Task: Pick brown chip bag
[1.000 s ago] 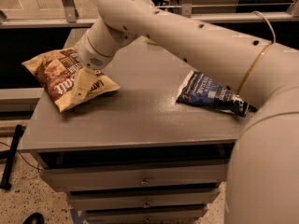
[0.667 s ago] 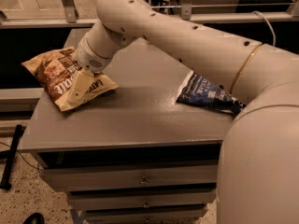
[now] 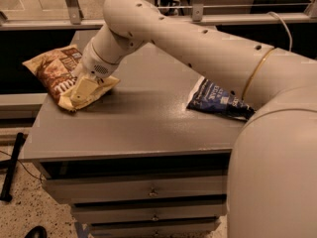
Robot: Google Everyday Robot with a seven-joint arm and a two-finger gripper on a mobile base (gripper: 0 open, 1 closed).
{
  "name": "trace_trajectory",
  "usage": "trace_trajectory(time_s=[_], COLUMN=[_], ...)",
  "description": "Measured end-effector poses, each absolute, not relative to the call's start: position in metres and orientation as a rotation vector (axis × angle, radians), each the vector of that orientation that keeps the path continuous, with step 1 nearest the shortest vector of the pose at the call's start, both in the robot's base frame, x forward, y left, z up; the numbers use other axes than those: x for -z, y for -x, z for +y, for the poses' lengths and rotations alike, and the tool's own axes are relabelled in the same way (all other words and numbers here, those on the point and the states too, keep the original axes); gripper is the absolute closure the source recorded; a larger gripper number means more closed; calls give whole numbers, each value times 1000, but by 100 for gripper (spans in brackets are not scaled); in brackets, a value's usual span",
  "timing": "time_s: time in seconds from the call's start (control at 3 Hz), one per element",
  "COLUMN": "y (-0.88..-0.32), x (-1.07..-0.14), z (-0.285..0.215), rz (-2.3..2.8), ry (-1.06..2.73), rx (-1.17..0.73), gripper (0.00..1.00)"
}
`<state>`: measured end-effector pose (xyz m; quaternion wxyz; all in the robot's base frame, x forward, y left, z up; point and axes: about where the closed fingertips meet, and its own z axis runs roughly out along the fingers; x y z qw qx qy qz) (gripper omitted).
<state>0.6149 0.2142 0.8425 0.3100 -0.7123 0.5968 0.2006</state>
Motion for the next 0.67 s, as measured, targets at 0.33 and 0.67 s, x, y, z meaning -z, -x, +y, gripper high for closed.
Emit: trace_trajectory(time_s=[0.33,0.67], y=[-617,-623], x=[-851,-886], z=[210,196], rz=[1574,1532], ry=[1849,1764], rx=[-526,-515], gripper=[87,100])
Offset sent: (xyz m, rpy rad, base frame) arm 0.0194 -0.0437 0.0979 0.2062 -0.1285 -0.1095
